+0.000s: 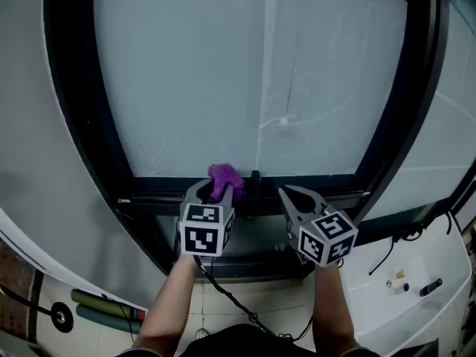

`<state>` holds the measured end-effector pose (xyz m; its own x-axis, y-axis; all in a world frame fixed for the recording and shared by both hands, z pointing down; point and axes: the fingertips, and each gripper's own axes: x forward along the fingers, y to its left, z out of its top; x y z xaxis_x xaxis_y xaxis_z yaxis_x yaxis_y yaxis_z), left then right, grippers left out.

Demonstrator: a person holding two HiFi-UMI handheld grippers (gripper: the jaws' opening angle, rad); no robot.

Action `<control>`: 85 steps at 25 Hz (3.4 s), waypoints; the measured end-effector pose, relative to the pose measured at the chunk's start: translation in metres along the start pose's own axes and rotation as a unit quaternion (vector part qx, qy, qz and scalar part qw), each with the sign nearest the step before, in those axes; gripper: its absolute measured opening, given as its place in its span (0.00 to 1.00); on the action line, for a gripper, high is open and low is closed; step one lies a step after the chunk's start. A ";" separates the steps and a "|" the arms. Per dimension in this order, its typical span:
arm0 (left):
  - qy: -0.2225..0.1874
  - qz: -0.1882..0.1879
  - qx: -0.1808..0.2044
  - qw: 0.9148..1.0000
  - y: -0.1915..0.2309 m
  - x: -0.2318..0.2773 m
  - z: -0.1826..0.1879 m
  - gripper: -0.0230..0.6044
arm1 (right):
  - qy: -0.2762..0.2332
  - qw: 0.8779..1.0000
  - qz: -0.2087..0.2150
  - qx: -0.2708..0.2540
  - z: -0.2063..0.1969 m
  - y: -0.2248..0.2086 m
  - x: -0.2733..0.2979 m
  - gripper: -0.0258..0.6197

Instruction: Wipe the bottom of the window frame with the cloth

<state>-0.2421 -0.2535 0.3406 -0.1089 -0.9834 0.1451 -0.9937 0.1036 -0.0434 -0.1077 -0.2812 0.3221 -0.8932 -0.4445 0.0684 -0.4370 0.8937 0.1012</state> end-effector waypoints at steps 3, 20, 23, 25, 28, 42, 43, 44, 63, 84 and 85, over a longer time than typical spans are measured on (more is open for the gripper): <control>-0.006 0.006 0.004 1.000 0.006 0.014 0.003 0.22 | -0.002 1.000 0.000 0.002 0.001 -0.003 0.006 0.06; 0.044 0.022 -0.008 0.999 0.022 0.092 -0.038 0.22 | 0.014 0.999 -0.030 0.020 -0.021 -0.028 0.003 0.06; 0.056 0.024 -0.001 0.998 0.020 0.095 -0.043 0.22 | 0.017 0.999 -0.032 0.021 -0.023 -0.030 0.000 0.06; 0.067 0.028 0.000 0.997 0.021 0.096 -0.050 0.22 | 0.017 0.999 -0.033 0.022 -0.024 -0.030 -0.001 0.06; 0.078 0.035 0.000 0.996 0.024 0.096 -0.058 0.21 | 0.017 0.999 -0.032 0.022 -0.024 -0.030 -0.003 0.06; 0.108 0.064 0.014 0.992 0.039 0.090 -0.072 0.19 | 0.015 0.999 -0.033 0.015 -0.017 -0.024 -0.011 0.06; 0.108 0.065 0.013 0.992 0.040 0.089 -0.072 0.19 | 0.016 0.999 -0.033 0.015 -0.017 -0.023 -0.011 0.06; 0.108 0.067 0.013 0.992 0.042 0.087 -0.073 0.19 | 0.016 0.999 -0.032 0.015 -0.017 -0.022 -0.011 0.06; 0.123 0.129 0.005 0.984 0.126 0.042 -0.089 0.19 | 0.011 1.000 0.016 0.012 -0.009 0.032 0.030 0.06; 0.137 0.208 -0.006 0.969 0.244 -0.011 -0.103 0.19 | -0.008 0.998 0.057 0.006 0.006 0.095 0.076 0.06; 0.137 0.210 -0.007 0.968 0.248 -0.013 -0.103 0.19 | -0.010 0.998 0.059 0.005 0.007 0.097 0.078 0.06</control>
<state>-0.4895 -0.1997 0.4296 -0.5043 -0.7778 0.3751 -0.8604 0.4895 -0.1417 -0.2211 -0.2286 0.3299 -0.9403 -0.3349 0.0603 -0.3296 0.9404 0.0835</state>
